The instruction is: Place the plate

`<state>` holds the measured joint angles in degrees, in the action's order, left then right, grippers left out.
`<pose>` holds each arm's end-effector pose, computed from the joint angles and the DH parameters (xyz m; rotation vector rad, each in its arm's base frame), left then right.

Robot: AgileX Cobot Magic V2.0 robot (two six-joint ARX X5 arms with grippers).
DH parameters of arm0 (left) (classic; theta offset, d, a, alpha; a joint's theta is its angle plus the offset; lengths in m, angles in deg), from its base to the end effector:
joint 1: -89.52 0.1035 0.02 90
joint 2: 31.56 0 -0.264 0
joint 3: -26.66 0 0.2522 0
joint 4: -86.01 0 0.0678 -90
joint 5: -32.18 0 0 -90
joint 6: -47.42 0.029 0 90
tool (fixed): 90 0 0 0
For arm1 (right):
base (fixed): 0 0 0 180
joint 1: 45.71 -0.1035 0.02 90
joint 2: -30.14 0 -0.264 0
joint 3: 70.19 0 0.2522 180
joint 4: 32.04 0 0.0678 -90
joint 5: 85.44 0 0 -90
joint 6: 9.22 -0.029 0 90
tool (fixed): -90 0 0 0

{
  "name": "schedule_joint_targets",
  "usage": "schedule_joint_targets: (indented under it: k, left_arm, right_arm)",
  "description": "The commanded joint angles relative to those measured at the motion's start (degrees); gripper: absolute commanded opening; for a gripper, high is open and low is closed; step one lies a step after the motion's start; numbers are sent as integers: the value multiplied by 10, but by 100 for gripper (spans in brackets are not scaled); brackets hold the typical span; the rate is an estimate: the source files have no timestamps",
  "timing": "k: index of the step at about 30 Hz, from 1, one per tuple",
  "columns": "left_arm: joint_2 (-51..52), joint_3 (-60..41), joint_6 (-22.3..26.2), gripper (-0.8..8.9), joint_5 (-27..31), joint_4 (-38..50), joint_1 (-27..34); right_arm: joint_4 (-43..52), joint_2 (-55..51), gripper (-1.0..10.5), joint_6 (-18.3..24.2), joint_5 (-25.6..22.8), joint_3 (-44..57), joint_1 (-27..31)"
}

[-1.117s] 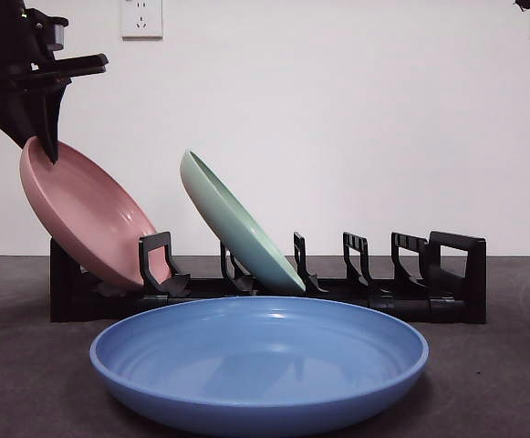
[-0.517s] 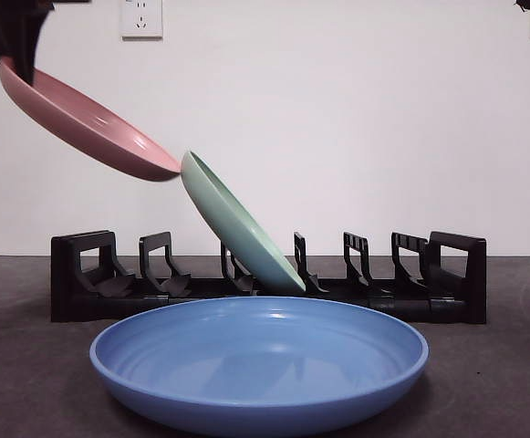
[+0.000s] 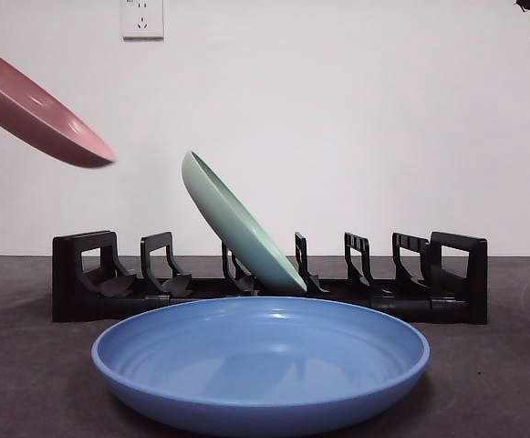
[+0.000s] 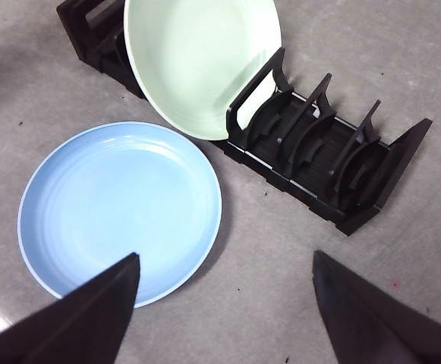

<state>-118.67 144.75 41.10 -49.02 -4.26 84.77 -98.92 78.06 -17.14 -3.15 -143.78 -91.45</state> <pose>0.2716 -0.0181 0.4140 0.0217 1.0220 0.1207 0.1026 0.0997 0.3451 -0.2007 0.6940 0.5860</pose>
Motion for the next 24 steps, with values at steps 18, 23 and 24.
schedule_joint_targets:
  k: [18, 23, 24]
  left_arm:
    - [359, -295, -56, 16, -73, 58, 4]
    - [442, -383, -105, 15, -92, 53, 4]
    - [456, -402, -118, 15, -108, 54, 3]
  right_arm:
    - [4, 3, 362, 0, -3, -7, -5]
    - [4, 3, 362, 0, -3, -7, -5]
    - [4, 3, 362, 0, -3, -7, -5]
